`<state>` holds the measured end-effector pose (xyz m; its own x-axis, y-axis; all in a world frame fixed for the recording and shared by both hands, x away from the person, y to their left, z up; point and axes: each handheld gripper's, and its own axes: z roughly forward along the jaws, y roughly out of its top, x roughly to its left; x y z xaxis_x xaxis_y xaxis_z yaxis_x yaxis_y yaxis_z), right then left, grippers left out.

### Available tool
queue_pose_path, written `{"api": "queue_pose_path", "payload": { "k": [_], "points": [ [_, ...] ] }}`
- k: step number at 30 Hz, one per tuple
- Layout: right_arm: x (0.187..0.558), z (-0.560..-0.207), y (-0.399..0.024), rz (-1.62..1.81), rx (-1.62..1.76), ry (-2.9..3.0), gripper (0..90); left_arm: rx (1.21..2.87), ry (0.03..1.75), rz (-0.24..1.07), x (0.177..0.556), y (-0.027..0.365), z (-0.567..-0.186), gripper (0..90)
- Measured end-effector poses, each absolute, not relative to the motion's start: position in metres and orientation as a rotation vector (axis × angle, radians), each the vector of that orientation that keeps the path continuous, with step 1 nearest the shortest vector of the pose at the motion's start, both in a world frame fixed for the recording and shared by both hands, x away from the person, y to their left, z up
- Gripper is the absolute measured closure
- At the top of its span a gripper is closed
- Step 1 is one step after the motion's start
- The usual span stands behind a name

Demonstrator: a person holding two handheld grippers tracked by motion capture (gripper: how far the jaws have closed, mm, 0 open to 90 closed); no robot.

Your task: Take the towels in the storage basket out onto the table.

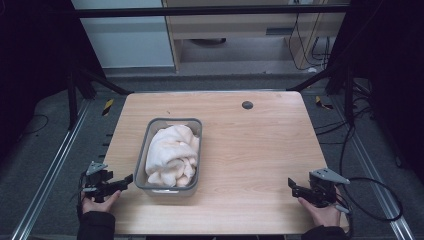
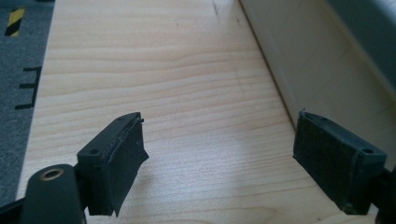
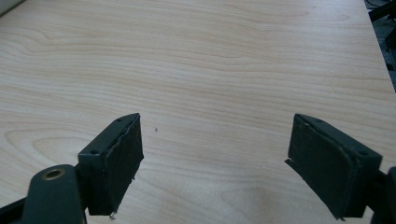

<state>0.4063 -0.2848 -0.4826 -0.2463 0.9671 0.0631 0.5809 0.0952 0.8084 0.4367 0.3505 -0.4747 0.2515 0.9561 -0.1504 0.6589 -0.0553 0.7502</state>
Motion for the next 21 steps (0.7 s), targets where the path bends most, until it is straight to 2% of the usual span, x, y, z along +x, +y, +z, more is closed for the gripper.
{"api": "queue_pose_path", "payload": {
  "k": [21],
  "points": [
    [0.406,-0.485,-0.280,0.990,1.470,1.938,15.9,1.736,1.406,0.520,0.428,0.347,-0.440,20.3]
  ]
}}
